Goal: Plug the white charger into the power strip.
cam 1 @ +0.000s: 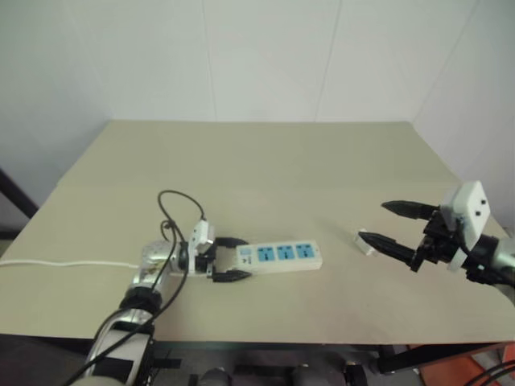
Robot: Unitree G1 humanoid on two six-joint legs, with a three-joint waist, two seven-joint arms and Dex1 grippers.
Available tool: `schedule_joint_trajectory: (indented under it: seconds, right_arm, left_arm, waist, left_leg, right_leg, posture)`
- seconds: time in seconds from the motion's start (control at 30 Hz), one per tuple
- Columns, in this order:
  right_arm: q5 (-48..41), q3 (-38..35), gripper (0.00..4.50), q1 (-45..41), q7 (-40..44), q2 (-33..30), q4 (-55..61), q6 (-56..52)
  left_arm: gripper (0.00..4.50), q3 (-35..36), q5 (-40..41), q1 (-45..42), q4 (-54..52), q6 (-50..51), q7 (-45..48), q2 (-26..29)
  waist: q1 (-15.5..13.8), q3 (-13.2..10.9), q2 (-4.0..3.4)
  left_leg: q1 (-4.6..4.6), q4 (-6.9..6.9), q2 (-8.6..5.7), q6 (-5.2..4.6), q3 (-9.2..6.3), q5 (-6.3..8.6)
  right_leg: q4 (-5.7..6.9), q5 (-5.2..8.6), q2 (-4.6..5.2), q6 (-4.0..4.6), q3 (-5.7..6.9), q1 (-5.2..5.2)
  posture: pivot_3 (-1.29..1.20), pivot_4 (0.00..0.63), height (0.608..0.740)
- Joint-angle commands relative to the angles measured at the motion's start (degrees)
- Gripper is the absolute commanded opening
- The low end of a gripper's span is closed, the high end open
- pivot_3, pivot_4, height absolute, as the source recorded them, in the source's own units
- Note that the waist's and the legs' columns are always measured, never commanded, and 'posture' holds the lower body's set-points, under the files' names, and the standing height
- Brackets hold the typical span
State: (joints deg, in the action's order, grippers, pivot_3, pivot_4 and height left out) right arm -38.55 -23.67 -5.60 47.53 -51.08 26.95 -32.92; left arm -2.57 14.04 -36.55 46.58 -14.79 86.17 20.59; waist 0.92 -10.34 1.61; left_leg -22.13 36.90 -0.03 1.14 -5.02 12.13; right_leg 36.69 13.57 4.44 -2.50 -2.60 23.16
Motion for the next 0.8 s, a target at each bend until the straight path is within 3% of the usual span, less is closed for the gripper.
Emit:
schedule_joint_trajectory:
  seconds: [0.03, 0.33, 0.57, 0.73, 0.8]
  right_arm:
    - [-1.34, -1.98, 4.5, -1.11, 0.01, -0.96, 1.63, -0.27]
    - [-1.79, -1.55, 4.5, -1.54, -0.32, -1.08, 2.01, -0.45]
    - [-2.18, -2.02, 4.5, -1.5, -0.38, -1.4, 2.39, -0.87]
    - [-2.05, -1.85, 4.5, -1.56, -0.33, -1.39, 2.41, -0.9]
    - [-1.9, -1.74, 4.5, -1.72, -0.28, -1.38, 2.25, -0.89]
  left_arm:
    - [4.47, -0.93, -2.05, -0.33, 3.07, -2.49, -1.88, -1.3]
    - [4.47, -1.76, -5.01, -3.07, 9.44, -5.06, -4.56, -5.26]
    - [4.47, -2.62, -6.4, -3.33, 10.6, -3.78, -2.18, -5.28]
    - [3.36, -2.06, -6.35, -2.71, 11.18, -5.9, -2.54, -5.63]
    - [3.31, -1.65, -6.06, -2.71, 11.45, -6.48, -2.99, -5.96]
  waist:
    - [-0.08, 0.01, -0.01]
    - [-0.6, 0.1, -0.13]
    - [-0.63, 0.21, -0.27]
    - [-0.63, 0.3, -0.37]
    - [-0.63, 0.32, -0.39]
  left_leg:
    - [0.02, 0.0, 0.0, 0.0, 0.0, 0.0]
    - [0.08, 0.01, -0.03, 0.0, 0.0, 0.0]
    - [0.09, 0.01, -0.03, 0.0, 0.0, 0.0]
    - [0.09, 0.01, -0.03, 0.0, 0.0, 0.0]
    - [0.09, 0.01, -0.03, 0.0, 0.0, 0.0]
  right_leg:
    - [0.0, 0.0, 0.01, 0.0, 0.0, -0.02]
    - [-0.05, 0.0, 0.03, -0.04, 0.01, -0.14]
    - [-0.05, 0.0, 0.03, -0.04, 0.01, -0.16]
    - [-0.06, 0.01, 0.03, -0.05, 0.01, -0.16]
    - [-0.06, 0.01, 0.03, -0.05, 0.01, -0.16]
  posture:
    - [0.0, 0.15, 0.74]
    - [0.0, 0.15, 0.74]
    - [0.0, 0.15, 0.74]
    - [0.0, 0.15, 0.74]
    - [0.0, 0.15, 0.74]
